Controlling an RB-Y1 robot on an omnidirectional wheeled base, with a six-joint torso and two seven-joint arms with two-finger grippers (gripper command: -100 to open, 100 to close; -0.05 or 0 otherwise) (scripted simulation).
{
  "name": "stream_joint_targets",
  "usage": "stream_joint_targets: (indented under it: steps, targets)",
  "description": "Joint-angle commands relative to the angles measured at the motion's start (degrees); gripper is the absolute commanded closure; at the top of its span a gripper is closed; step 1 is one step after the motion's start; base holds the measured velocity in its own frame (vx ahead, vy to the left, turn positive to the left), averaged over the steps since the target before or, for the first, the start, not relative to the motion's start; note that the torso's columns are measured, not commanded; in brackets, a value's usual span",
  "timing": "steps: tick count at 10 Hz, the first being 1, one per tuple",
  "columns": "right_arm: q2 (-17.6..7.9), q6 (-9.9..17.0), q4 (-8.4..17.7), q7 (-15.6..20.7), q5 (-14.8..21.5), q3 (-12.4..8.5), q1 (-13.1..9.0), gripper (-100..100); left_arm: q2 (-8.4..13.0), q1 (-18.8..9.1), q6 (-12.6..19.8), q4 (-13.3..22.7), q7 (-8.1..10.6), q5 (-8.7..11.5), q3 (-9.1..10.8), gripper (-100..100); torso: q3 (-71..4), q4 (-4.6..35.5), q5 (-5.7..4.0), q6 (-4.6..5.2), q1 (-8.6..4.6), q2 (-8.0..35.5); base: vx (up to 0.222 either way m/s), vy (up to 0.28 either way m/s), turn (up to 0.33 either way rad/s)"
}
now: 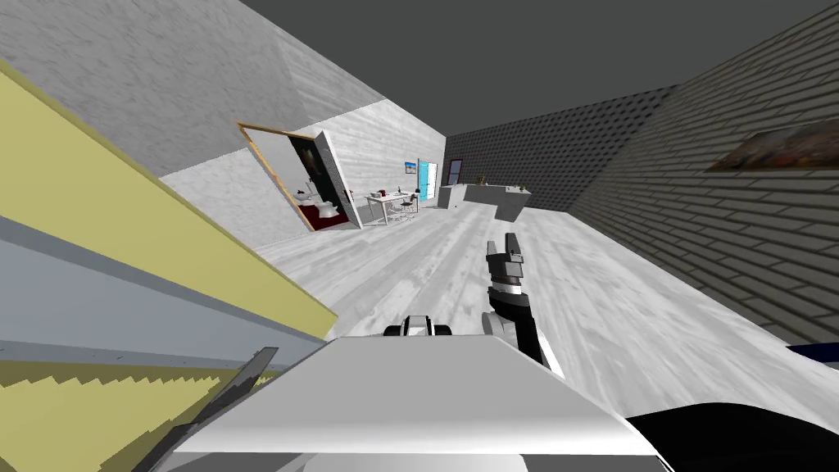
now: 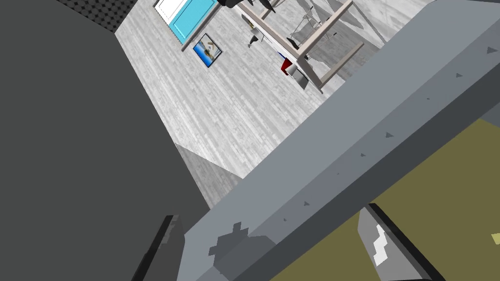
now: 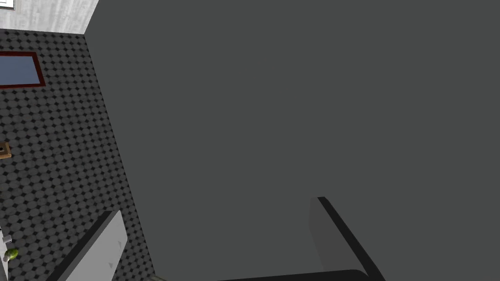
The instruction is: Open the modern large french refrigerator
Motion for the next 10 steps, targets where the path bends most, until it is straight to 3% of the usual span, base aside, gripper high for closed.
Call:
stream_joint_targets:
  steps: [1,2,3,4,5,7,8,9,10]
  targets:
    - [0.0,0.0,0.0,0.0,0.0,0.0,0.0,0,-0.8,2.7,-2.4,1.1,-0.52,4.5,2.55,-100,0.0,0.0,-0.03,0.06,-0.15,0.1,-0.024,-0.069,-0.373]
    - [0.0,0.0,0.0,0.0,0.0,0.0,0.0,0,-0.8,2.7,-2.4,1.1,-0.52,5.2,2.55,-100,0.0,0.0,-0.04,0.05,-0.14,0.1,-0.012,-0.022,-0.075]
    - [0.0,0.0,0.0,0.0,0.0,0.0,0.0,0,-1.6,5.2,-4.6,2.0,-1.04,7.6,5.03,-100,0.0,0.0,0.00,-0.01,0.00,0.0,-0.020,-0.060,-0.270]
    - [0.0,0.0,0.0,0.0,0.0,0.0,0.0,0,-1.6,5.2,-4.6,2.0,-1.04,9.3,5.03,-100,0.0,0.0,-0.03,0.06,-0.14,0.1,-0.021,-0.061,-0.321]
    - [0.0,0.0,0.0,0.0,0.0,0.0,0.0,0,-2.4,7.4,-6.9,3.0,-1.55,11.3,7.51,-100,0.0,0.0,-0.03,0.04,-0.13,0.1,-0.017,-0.077,-0.369]
    - [0.0,0.0,0.0,0.0,0.0,0.0,0.0,0,-2.4,7.8,-6.9,3.0,-1.55,14.3,7.51,-100,0.0,0.0,-0.04,0.02,-0.14,0.0,-0.010,-0.060,-0.180]
    - [0.0,0.0,0.0,0.0,0.0,0.0,0.0,0,-2.4,7.4,-6.3,2.8,-1.66,13.4,7.44,-100,0.0,0.0,0.00,-0.01,0.00,0.0,0.000,-0.013,0.007]
    - [0.0,0.0,0.0,0.0,0.0,0.0,0.0,0,-2.4,7.4,-6.4,2.8,-1.65,13.6,7.46,0,0.0,0.0,0.03,0.02,0.06,0.0,0.000,0.000,0.000]
    - [0.0,0.0,0.0,0.0,0.0,0.0,0.0,0,-2.4,7.4,-6.4,2.8,-1.65,13.6,7.46,0,0.0,0.0,0.02,0.03,0.02,0.0,0.000,0.000,0.000]
